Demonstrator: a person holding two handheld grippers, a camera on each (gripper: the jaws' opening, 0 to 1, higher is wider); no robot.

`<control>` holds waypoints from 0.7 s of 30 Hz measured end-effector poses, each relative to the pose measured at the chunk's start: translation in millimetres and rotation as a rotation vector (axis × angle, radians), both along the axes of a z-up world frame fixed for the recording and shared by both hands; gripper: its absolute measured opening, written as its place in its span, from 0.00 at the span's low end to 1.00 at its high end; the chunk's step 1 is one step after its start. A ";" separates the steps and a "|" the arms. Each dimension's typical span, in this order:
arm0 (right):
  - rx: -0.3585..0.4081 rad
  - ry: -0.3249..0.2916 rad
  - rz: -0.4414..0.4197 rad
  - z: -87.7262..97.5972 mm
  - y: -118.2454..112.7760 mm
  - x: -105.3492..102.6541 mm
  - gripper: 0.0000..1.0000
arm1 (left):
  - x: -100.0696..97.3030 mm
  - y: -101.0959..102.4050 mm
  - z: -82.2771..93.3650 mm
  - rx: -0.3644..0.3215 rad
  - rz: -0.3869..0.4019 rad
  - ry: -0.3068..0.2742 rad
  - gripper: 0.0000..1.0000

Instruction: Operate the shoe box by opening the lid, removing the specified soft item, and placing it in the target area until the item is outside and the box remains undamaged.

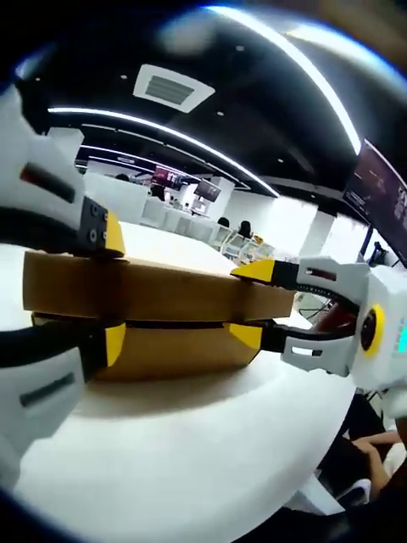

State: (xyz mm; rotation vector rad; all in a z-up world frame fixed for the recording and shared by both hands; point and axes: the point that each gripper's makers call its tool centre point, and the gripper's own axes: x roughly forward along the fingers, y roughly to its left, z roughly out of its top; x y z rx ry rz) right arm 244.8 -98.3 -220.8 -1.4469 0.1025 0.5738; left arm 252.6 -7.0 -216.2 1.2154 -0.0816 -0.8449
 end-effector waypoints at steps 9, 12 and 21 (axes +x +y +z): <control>-0.001 -0.017 0.001 -0.8 1.2 4.2 0.29 | 0.0 -0.6 1.5 0.005 -0.001 0.012 0.29; -0.009 -0.019 0.008 -0.8 1.3 5.2 0.29 | 0.0 -0.7 1.5 0.005 -0.004 0.013 0.29; -0.008 -0.013 0.012 0.3 2.5 7.4 0.29 | 1.1 -0.6 2.7 0.002 -0.007 0.015 0.29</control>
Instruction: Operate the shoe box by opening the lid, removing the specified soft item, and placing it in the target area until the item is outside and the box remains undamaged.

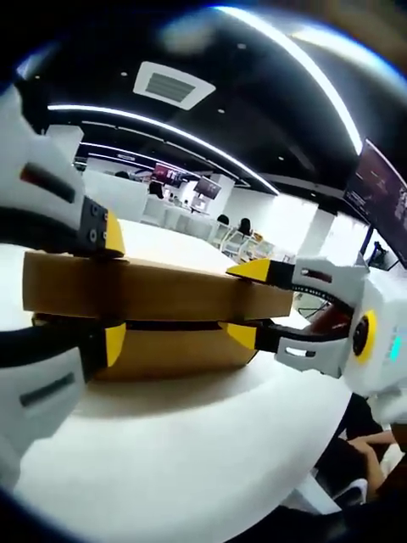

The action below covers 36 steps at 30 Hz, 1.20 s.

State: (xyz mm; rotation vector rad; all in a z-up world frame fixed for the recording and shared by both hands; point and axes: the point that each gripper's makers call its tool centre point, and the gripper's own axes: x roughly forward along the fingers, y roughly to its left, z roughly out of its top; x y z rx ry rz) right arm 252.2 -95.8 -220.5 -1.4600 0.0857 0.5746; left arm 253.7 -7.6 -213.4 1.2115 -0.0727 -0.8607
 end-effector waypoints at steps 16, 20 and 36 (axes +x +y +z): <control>0.030 0.098 0.025 9.6 3.9 3.6 0.29 | 11.9 2.4 7.7 0.018 -0.001 0.004 0.30; 0.013 0.110 0.032 5.6 4.3 5.5 0.30 | 13.1 2.8 6.8 0.030 -0.001 0.005 0.30; 0.013 0.160 0.040 12.4 3.0 9.4 0.30 | 15.0 1.8 13.8 0.024 -0.020 0.040 0.30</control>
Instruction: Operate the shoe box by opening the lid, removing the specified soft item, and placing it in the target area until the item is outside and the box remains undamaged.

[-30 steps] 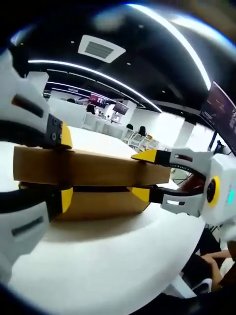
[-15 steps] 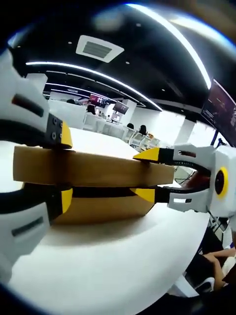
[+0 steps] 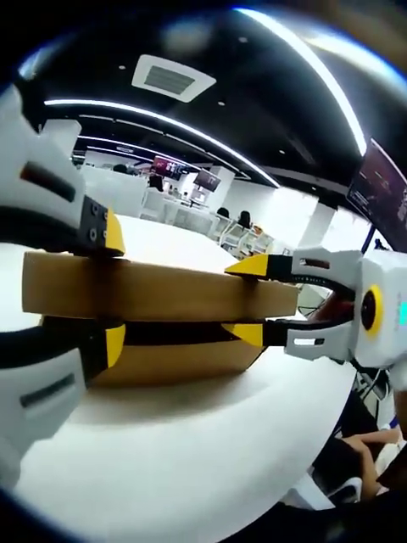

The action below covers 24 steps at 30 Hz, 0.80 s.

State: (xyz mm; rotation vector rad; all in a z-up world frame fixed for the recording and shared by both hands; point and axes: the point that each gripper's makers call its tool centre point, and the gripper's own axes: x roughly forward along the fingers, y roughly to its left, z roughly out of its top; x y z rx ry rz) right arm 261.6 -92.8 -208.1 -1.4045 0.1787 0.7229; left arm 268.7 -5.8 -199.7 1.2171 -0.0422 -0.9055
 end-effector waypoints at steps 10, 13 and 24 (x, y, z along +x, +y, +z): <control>0.017 0.048 0.003 7.0 -0.1 2.4 0.30 | 3.3 0.4 8.3 0.002 -0.015 0.041 0.30; 0.022 0.072 0.007 9.8 0.1 4.5 0.30 | 5.8 0.3 10.7 0.005 -0.022 0.057 0.30; 0.048 0.167 0.014 21.7 -1.2 14.6 0.30 | 14.9 -1.2 23.5 0.009 -0.032 0.134 0.30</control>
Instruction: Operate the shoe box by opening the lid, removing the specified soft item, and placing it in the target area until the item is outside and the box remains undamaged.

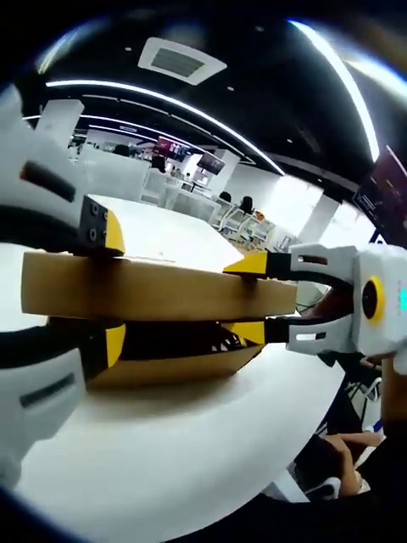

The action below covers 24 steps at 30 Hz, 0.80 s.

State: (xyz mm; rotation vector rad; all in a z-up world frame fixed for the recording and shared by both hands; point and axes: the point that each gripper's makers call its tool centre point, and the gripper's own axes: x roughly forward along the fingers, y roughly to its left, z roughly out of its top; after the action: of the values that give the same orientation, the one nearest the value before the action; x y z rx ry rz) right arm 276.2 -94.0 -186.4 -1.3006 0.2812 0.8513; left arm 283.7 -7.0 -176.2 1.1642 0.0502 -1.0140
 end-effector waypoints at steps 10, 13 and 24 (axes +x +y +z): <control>0.014 0.072 0.011 7.6 -1.0 4.8 0.30 | 4.4 -1.1 6.8 -0.009 -0.016 0.042 0.30; 0.017 0.076 0.012 6.7 -0.7 3.8 0.30 | 4.5 -1.2 6.3 -0.004 -0.018 0.044 0.30; 0.019 0.071 0.013 7.3 -0.5 3.0 0.30 | 0.1 2.3 12.0 -0.019 -0.034 0.038 0.31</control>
State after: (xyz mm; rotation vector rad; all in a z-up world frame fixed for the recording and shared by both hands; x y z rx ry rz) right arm 279.2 -94.5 -179.1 -1.2570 0.3208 0.9101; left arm 283.8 -4.7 -164.2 1.1319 0.0512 -1.0644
